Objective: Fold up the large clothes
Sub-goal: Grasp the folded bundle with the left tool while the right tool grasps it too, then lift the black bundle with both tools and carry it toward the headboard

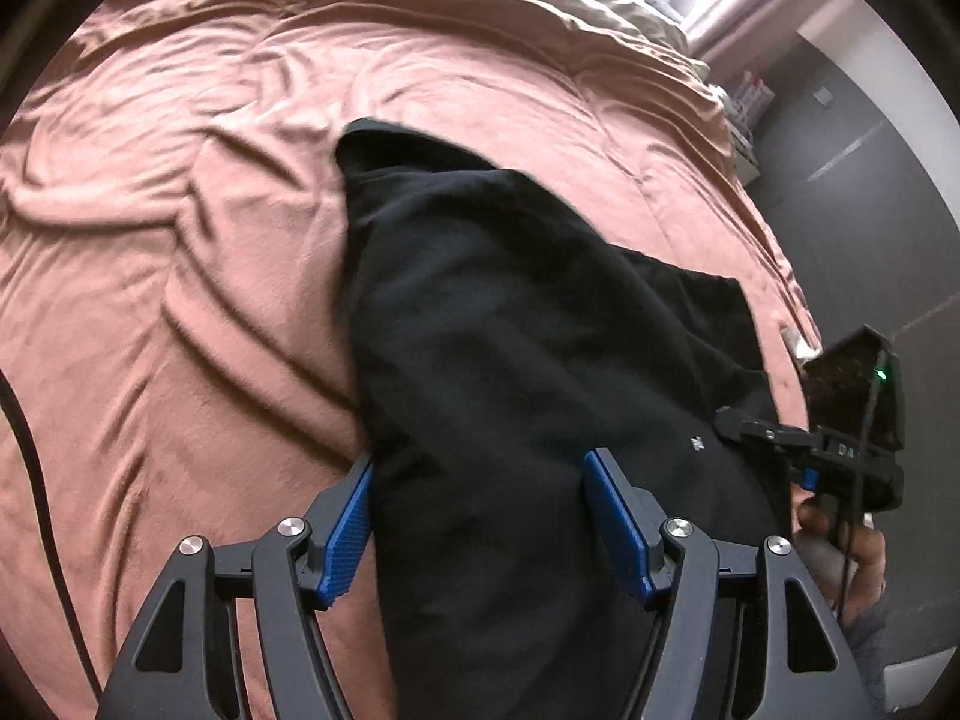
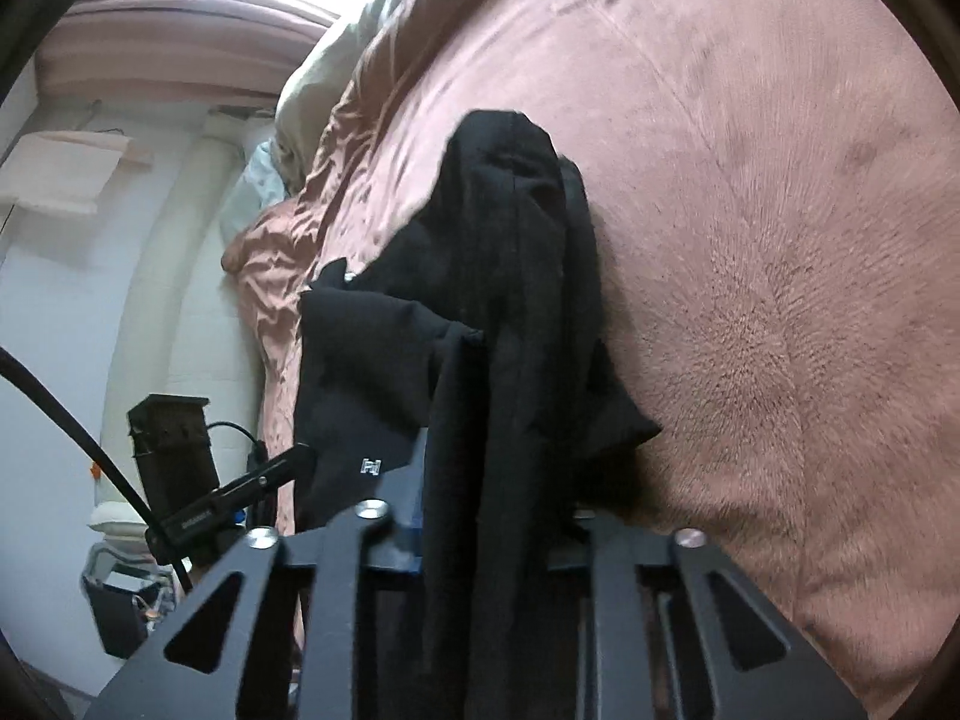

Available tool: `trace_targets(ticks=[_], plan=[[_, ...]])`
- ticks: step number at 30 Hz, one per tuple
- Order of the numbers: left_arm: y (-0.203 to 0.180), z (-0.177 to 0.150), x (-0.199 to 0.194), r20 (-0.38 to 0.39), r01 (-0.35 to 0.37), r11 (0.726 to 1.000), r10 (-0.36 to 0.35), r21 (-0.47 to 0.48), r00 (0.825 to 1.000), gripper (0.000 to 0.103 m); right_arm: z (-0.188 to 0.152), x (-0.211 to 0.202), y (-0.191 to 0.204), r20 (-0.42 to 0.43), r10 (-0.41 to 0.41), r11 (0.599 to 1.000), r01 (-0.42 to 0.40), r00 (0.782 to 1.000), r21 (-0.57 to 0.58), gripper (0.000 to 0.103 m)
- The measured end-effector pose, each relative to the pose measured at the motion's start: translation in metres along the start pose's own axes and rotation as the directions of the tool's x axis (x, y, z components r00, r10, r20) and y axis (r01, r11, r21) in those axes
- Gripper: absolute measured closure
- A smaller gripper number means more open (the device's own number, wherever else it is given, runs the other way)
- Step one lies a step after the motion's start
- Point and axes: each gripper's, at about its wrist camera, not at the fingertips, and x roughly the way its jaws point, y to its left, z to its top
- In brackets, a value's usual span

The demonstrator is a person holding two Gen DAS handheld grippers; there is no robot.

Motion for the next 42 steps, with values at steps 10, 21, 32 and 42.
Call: trace_targets(ticks=[10,21,32,42], plan=[[0.021,-0.024,-0.013,0.039,0.113,0.984,-0.109,-0.138,0.993,0.059,-0.023,-0.006,0.074,0.075,-0.053,0.992,0.061,0.996,-0.109,0.093],[0.014,-0.041,-0.093,0.157,0.191,0.973,-0.170,-0.131,0.973,0.074,-0.070,-0.048,0.173,0.123,-0.010,0.963,0.043,0.992,-0.268,0.093],[0.030,-0.055,-0.231,0.373,0.183,0.978,-0.134,-0.098,0.918,0.078,-0.130,-0.071,0.283,0.176,0.039,0.882,0.048,0.984,-0.469,0.093],[0.104,-0.093,-0.345,0.506,0.129,0.976,-0.022,-0.177,0.862,0.081,-0.193,-0.016,0.382,0.127,0.087,0.791,0.009,0.988,-0.612,0.093]])
